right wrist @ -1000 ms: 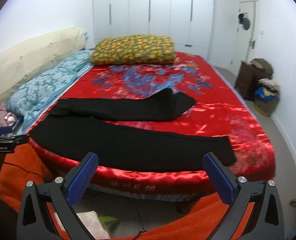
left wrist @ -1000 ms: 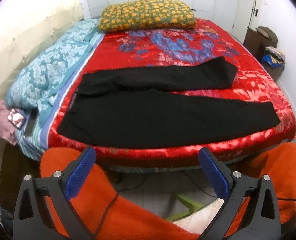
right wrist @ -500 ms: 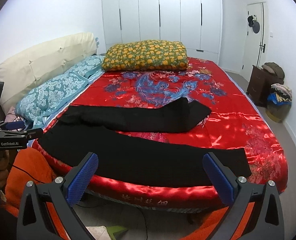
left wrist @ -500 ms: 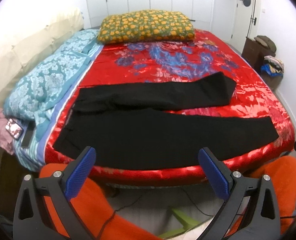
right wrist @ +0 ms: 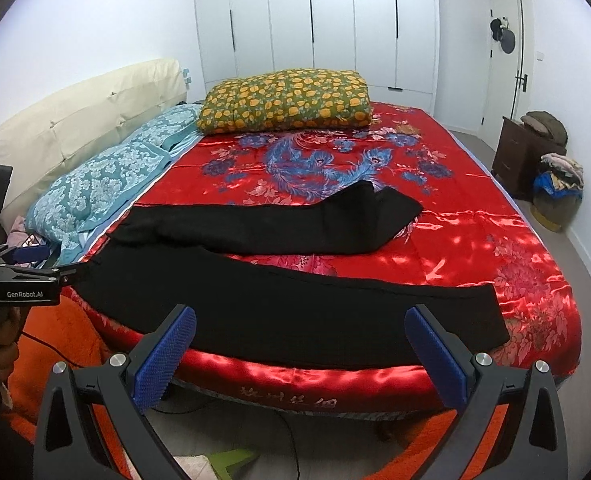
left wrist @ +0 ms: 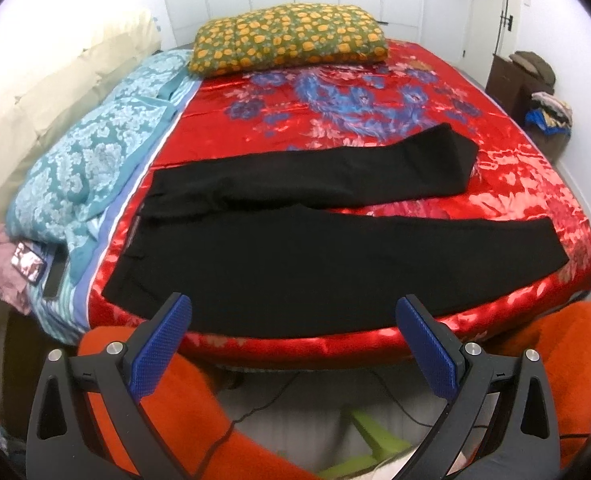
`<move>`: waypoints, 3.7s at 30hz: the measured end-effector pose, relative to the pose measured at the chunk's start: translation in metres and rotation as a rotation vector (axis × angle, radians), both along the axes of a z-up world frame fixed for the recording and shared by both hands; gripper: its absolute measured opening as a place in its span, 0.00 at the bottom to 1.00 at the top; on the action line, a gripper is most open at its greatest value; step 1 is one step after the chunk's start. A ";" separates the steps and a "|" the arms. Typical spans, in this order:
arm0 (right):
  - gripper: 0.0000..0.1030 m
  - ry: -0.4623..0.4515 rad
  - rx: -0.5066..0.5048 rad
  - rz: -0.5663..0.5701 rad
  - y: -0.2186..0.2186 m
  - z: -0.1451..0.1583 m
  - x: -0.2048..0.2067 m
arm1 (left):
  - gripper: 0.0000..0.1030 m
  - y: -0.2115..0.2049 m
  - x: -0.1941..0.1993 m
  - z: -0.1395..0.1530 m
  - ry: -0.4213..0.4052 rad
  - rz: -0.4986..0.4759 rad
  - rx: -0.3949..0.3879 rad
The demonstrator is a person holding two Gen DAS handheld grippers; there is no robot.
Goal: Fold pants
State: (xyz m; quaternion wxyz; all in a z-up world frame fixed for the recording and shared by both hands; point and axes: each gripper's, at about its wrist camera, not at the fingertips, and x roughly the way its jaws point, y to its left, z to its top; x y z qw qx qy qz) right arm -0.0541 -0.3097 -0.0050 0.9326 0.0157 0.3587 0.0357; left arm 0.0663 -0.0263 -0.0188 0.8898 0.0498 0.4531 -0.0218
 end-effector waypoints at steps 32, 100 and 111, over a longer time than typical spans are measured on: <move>0.77 0.480 -0.045 0.405 -0.196 -0.202 0.563 | 0.99 -0.030 0.163 -0.082 0.158 0.090 0.016; 0.91 0.214 0.022 -0.209 -0.286 -0.131 0.389 | 0.99 0.016 0.181 -0.195 0.186 0.158 0.174; 0.98 0.240 -0.007 0.027 -0.108 -0.173 0.180 | 1.00 0.120 0.153 -0.224 0.324 0.386 -0.013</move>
